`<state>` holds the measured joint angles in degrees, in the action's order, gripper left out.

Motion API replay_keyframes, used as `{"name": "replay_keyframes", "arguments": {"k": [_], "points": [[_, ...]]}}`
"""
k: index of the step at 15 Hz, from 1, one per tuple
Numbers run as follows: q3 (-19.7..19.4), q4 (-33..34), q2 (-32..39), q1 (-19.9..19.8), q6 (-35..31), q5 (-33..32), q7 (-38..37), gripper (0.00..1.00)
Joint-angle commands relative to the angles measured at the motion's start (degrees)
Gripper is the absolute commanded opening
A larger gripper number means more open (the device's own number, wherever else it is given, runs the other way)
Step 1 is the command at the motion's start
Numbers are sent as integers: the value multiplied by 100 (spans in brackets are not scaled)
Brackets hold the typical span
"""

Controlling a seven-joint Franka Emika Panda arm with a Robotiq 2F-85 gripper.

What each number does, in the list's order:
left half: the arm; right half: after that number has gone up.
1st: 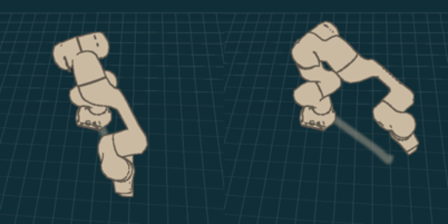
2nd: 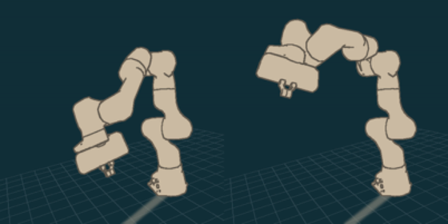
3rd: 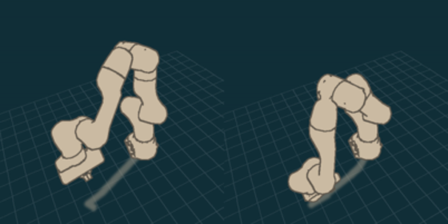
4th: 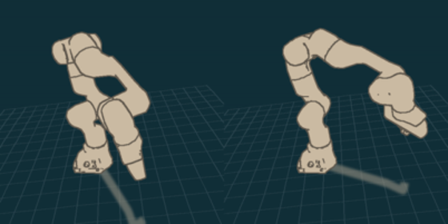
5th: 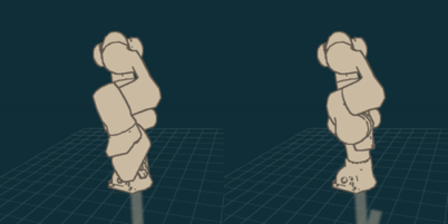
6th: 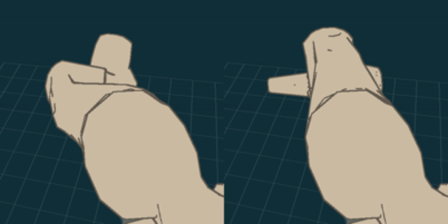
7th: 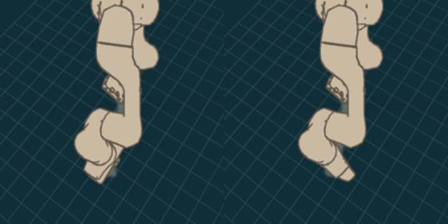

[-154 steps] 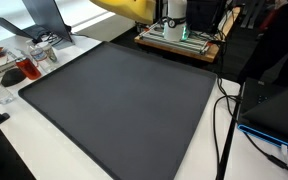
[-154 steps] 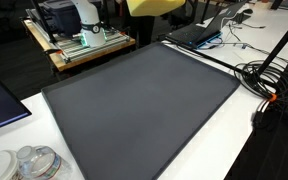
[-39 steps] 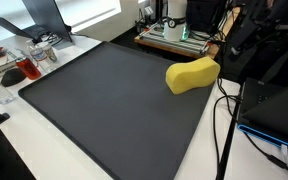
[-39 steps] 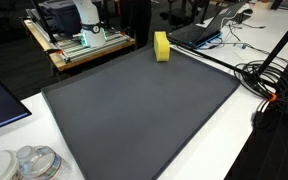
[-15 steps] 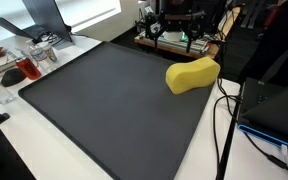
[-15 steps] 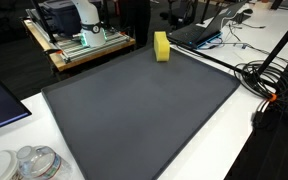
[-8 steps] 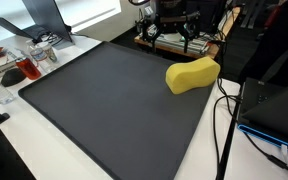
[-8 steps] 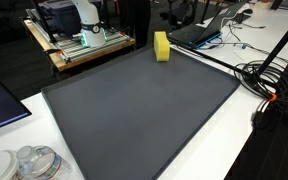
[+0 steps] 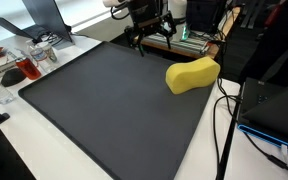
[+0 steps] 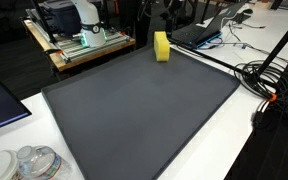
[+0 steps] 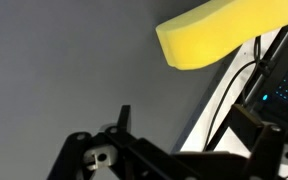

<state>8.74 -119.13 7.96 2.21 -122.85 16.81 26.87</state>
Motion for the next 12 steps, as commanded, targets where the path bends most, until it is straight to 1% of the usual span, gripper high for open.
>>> {"name": "replay_keyframes", "arguments": {"k": [1, 5, 7, 10, 12], "points": [[-128, -796, -465, -162, -228, 490, 738, 100], [-344, -1495, -875, -273, -483, 884, 1475, 100], [-463, -1861, -1113, -264, -592, 1110, 1819, 100], [-574, -2403, -1469, -153, -805, 1286, 2036, 100], [-565, -2730, -1677, -43, -907, 1327, 1997, 100]]}}
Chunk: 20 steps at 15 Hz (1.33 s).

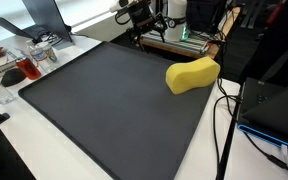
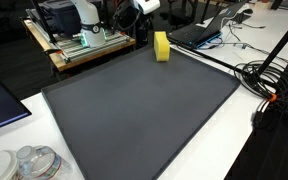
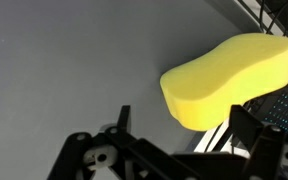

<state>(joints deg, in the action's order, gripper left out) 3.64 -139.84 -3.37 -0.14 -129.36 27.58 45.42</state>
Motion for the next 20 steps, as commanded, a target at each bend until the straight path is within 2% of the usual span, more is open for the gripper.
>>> {"name": "replay_keyframes", "arguments": {"k": [1, 4, 9, 13, 17, 18, 20], "points": [[-46, -802, -635, 259, -323, 292, 117, 100], [1, -1197, -905, 559, -452, 624, -58, 100], [113, -1587, -1173, 1070, -706, 1588, -522, 100], [304, -1788, -1349, 1309, -1141, 2158, -1270, 100], [658, -2003, -1420, 1446, -1595, 1838, -2393, 100], [760, -1746, -1165, 1432, -1628, 1634, -2790, 100], [834, -1768, -1319, 1515, -1292, 1447, -3156, 100]]}}
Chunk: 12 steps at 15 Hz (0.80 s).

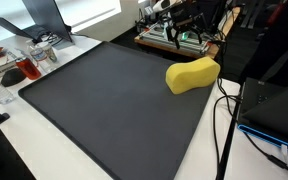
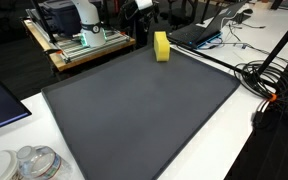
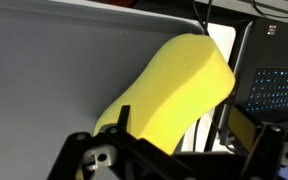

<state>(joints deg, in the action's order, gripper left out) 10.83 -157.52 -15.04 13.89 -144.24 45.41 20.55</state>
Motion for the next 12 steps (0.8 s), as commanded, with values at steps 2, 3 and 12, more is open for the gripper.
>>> {"name": "replay_keyframes", "arguments": {"k": [2, 3, 12], "points": [[-10, 32, -35, 186, 208, -179, -289, 100], [-1, 47, -86, 247, 395, -171, -264, 100], [-130, 376, 313, 266, 240, 111, -10, 100]]}}
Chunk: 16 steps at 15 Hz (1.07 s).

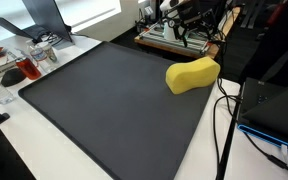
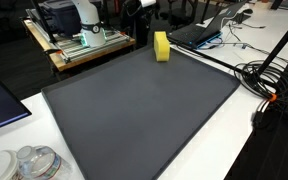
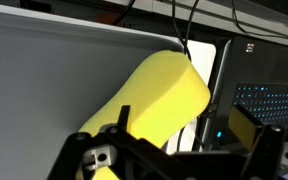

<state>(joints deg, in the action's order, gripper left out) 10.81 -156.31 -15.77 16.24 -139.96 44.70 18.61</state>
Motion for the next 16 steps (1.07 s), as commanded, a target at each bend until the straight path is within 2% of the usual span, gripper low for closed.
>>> {"name": "replay_keyframes", "arguments": {"k": [1, 5, 8, 12, 16], "points": [[-154, 311, 479, 14, -298, 271, 166, 100], [-322, 603, 902, -85, -643, 1140, 198, 100], [-283, 794, 1258, -212, -1070, 1625, 205, 100], [-231, 966, 1666, -357, -1464, 1845, 138, 100], [-276, 1159, 2113, -273, -1608, 1788, -29, 100]]}}
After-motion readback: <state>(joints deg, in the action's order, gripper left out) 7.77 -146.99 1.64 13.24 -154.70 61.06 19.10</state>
